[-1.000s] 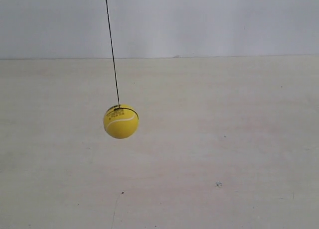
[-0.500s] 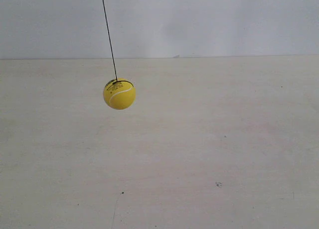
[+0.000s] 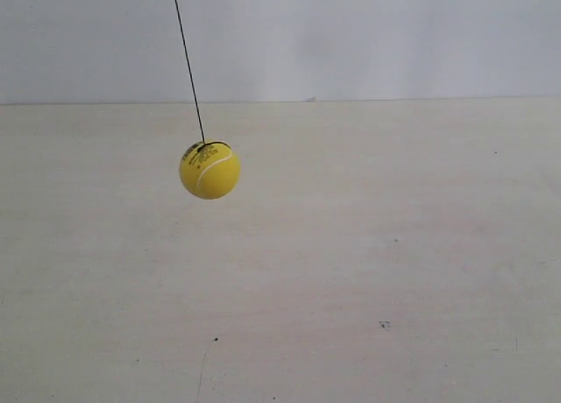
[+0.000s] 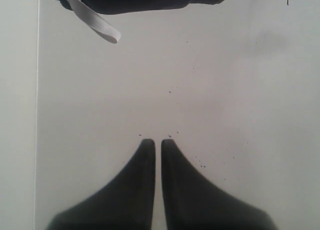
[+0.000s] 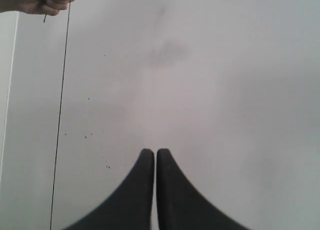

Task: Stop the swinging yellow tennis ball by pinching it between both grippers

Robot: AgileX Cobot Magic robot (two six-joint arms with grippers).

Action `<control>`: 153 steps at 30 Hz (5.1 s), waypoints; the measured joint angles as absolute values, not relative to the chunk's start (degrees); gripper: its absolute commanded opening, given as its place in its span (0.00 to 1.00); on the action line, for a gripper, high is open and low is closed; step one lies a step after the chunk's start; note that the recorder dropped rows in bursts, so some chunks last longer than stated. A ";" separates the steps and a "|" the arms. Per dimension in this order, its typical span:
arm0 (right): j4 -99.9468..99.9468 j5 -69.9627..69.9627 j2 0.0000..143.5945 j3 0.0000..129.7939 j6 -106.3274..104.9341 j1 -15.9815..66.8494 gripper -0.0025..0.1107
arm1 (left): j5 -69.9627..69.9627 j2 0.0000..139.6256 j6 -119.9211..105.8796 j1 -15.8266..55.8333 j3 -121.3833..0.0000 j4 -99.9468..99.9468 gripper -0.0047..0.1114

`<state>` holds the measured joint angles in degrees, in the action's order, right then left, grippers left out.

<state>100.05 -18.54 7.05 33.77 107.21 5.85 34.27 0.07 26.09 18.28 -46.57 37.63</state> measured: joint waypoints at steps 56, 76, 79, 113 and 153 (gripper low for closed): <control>10.76 19.42 0.27 0.01 7.93 5.85 0.02 | 34.49 0.07 25.98 18.28 -46.57 37.63 0.08; 10.39 19.42 0.27 0.01 8.04 5.85 0.02 | 34.49 0.07 25.98 18.28 -46.57 37.63 0.08; 10.39 19.42 0.27 0.01 8.04 5.85 0.02 | 34.49 0.07 25.98 18.28 -46.55 37.63 0.08; 10.39 19.91 0.27 0.01 8.04 5.85 0.02 | 11.65 0.10 -2.49 0.26 -3.06 5.59 0.08; 10.39 20.17 0.27 0.01 8.04 5.85 0.02 | 17.57 0.10 -2.49 -0.79 -0.21 5.22 0.08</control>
